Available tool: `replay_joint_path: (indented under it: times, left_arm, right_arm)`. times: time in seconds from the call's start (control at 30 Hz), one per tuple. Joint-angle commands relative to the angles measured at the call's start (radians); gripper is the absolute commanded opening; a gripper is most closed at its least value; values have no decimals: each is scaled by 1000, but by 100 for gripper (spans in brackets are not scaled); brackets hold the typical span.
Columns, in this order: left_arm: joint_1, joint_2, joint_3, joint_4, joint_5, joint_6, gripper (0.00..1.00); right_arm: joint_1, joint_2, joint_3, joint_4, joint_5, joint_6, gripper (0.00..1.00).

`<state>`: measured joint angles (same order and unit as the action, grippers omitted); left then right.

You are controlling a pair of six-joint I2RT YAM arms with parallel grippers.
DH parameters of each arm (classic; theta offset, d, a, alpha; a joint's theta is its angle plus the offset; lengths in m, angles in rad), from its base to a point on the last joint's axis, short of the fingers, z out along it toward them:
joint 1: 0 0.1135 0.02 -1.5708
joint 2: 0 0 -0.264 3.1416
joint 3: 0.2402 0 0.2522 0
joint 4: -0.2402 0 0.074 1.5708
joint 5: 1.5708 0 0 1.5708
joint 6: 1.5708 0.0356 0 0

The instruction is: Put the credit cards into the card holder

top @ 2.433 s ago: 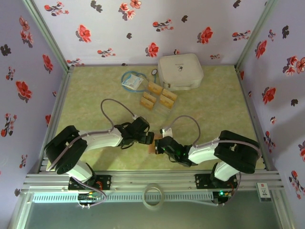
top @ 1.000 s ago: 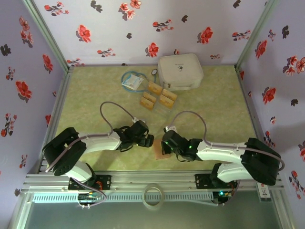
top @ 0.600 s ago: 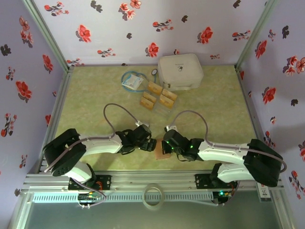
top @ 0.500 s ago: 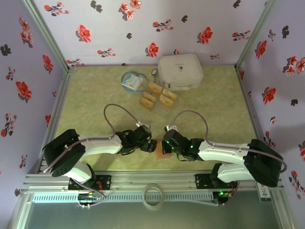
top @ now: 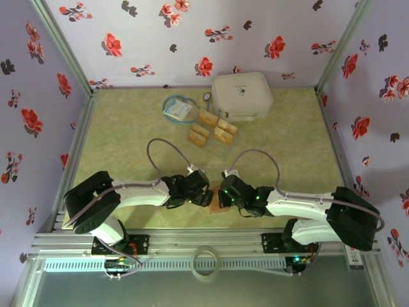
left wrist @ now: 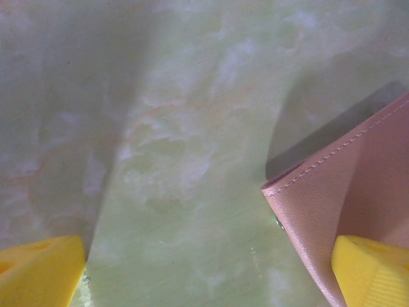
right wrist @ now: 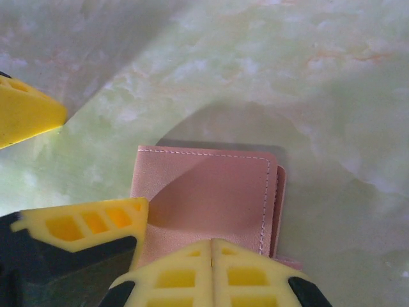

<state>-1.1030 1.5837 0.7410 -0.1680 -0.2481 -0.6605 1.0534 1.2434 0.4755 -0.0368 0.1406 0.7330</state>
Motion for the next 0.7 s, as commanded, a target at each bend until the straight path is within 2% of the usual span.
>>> replay_joint_path:
  times: [0.0, 0.67]
  left_arm:
    - [-8, 75, -14, -34, 2, -24, 100]
    - [-13, 96, -44, 16, 3, -40, 100]
  right_arm:
    - [-7, -9, -12, 21, -15, -11, 0]
    - [-13, 67, 1, 71, -39, -17, 0]
